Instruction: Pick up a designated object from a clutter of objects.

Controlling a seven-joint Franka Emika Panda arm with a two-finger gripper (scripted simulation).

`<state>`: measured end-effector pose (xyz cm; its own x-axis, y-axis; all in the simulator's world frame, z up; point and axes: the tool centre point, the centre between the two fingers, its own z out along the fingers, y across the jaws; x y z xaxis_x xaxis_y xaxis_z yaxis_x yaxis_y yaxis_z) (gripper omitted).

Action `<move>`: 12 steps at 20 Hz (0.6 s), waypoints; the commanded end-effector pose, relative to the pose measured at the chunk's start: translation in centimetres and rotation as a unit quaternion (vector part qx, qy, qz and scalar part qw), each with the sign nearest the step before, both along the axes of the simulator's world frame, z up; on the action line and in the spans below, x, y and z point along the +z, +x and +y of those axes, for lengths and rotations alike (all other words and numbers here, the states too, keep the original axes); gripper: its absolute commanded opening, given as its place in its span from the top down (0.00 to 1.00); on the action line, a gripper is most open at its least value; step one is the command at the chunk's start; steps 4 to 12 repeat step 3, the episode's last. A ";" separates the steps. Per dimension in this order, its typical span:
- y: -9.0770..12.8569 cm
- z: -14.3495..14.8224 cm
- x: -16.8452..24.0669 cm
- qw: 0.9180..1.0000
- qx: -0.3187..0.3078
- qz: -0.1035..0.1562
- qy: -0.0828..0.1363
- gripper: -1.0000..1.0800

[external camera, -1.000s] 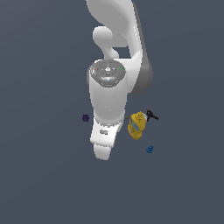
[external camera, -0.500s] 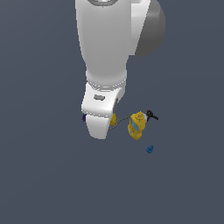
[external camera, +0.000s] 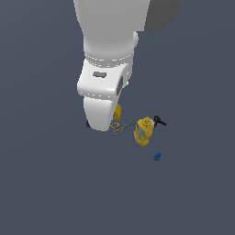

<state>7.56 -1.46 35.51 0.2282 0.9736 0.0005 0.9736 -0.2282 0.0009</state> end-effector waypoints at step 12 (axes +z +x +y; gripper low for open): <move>0.0 0.0 0.4 1.000 0.000 0.000 0.000 1.00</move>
